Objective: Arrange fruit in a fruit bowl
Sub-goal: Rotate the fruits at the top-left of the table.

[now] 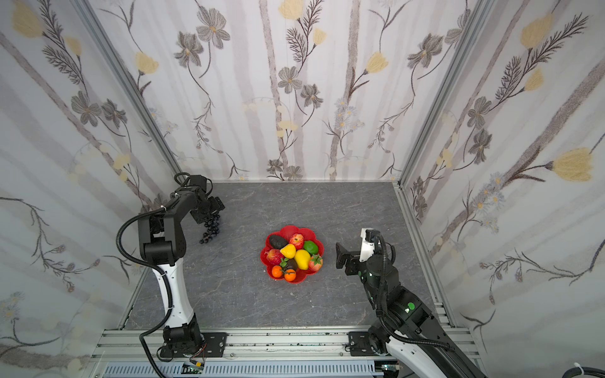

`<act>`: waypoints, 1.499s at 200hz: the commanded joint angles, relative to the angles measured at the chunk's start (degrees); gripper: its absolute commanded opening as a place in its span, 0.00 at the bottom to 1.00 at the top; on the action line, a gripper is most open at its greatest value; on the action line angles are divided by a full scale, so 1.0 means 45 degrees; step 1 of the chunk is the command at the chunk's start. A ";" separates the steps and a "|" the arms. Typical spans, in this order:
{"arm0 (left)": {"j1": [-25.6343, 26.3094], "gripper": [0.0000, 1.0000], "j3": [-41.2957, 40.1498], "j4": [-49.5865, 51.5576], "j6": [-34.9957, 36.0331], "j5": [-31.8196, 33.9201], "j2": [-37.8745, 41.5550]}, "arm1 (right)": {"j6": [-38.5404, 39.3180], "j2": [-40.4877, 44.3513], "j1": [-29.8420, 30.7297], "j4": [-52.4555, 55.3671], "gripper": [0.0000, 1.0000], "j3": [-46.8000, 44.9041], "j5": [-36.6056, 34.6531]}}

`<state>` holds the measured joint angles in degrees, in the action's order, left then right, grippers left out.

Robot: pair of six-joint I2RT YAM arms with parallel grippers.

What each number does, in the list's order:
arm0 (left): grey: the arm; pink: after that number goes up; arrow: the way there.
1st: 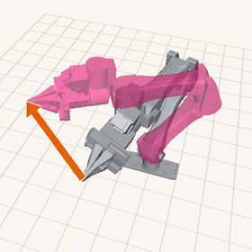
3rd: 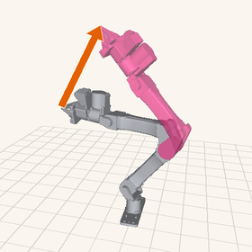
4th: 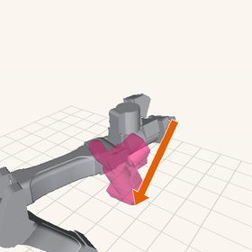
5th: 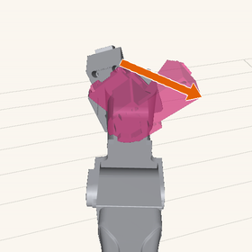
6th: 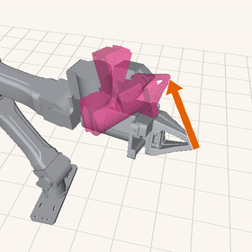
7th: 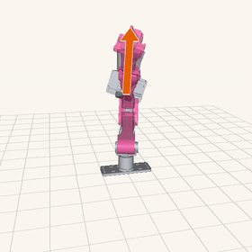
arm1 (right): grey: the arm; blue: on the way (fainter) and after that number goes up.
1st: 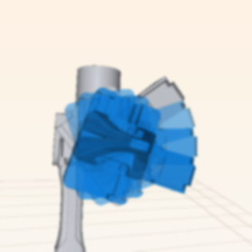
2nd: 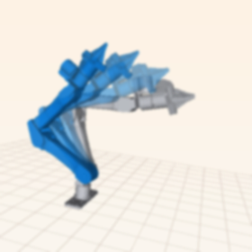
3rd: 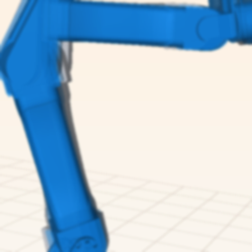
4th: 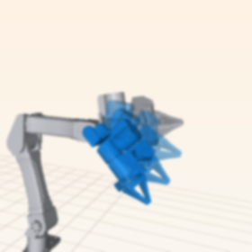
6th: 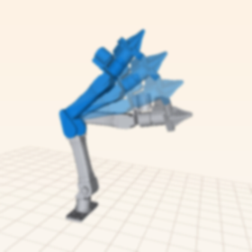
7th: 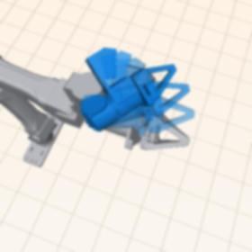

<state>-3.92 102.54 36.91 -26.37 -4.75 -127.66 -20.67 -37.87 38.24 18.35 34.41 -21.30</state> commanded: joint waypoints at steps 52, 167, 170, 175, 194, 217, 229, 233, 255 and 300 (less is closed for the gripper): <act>0.1838 0.81 0.0526 0.0459 0.2350 -0.2101 -0.0441 | -0.0026 -0.2654 -0.0361 0.0042 0.99 0.1886 0.0192; 0.2550 0.74 -0.3011 -0.1712 0.1471 -0.2673 0.3097 | 0.0343 -0.9883 -0.0855 -0.1185 0.88 0.6678 0.6915; 0.2547 0.74 -0.3147 -0.1799 0.1381 -0.2589 0.3300 | 0.0362 -1.0164 -0.0792 -0.1170 0.88 0.6873 0.7037; 0.2533 0.74 -0.3411 -0.1952 0.1228 -0.2450 0.3629 | 0.0383 -1.0569 -0.0723 -0.1133 0.88 0.7209 0.7241; 0.2442 0.75 -0.4950 -0.2871 0.0405 -0.1623 0.5186 | 0.0551 -1.2132 -0.0324 -0.1051 0.84 0.8506 0.8093; 0.2017 0.76 -0.7738 -0.4954 -0.0979 -0.1002 0.7586 | 0.1090 -1.4293 0.0232 -0.0408 0.79 1.0449 0.8869; 0.1833 0.76 -0.9079 -0.5743 -0.1414 -0.0580 0.8818 | 0.1478 -1.5436 0.0488 0.0194 0.75 1.1650 0.9194; 0.1784 0.76 -0.9502 -0.5908 -0.1485 -0.0447 0.9229 | 0.1601 -1.5742 0.0570 0.0369 0.74 1.2053 0.9302; 0.1679 0.77 -1.1543 -0.6557 -0.1784 0.0285 1.1224 | 0.2172 -1.7588 0.0864 0.1272 0.69 1.4000 0.9793; 0.1584 0.78 -1.5046 -0.7546 -0.2128 0.1095 1.5083 | 0.3127 -2.0633 0.1236 0.2725 0.49 1.7193 1.0330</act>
<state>3.29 39.48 7.92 -33.98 -3.86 -65.58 -10.83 -125.78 43.16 26.00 106.67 22.61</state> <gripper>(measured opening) 0.782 0.520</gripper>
